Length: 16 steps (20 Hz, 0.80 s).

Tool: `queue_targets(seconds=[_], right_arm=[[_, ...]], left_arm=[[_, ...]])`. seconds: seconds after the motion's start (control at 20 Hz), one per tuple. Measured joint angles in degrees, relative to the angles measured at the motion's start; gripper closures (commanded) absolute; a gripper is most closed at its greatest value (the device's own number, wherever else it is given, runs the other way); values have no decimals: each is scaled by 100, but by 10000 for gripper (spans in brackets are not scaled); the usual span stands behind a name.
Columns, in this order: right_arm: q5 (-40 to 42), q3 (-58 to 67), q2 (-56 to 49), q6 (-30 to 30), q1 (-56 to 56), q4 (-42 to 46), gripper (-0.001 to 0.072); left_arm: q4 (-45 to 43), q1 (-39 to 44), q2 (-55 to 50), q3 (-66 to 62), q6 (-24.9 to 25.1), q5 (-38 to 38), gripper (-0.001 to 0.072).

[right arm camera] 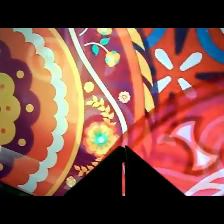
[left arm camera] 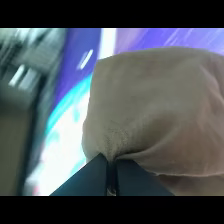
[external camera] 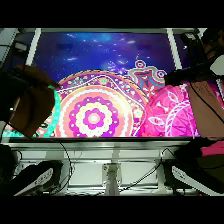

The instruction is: Fold the clothes and pants, and hang the long-sleeved shirts on hangers.

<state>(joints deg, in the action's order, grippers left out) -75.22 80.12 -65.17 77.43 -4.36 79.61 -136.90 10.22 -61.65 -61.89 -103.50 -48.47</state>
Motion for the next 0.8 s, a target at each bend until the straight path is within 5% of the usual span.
queue_targets(seconds=[0.55, 0.6, 0.7, 0.8], right_arm=[[35, 0, 0, 2, 0, -15, 696], [48, 0, 0, 2, 0, -20, 696], [70, 0, 0, 0, 0, -22, 696], [81, 0, 0, 2, 0, -24, 695]], left_arm=[[1394, 2380, -1121, -35, -697, 1888, 676], [1434, 2553, -1248, -35, -706, 1976, 560], [1464, 2861, -1484, -35, -706, 2114, 32], [1460, 3032, -1615, -37, -708, 2162, 0]])
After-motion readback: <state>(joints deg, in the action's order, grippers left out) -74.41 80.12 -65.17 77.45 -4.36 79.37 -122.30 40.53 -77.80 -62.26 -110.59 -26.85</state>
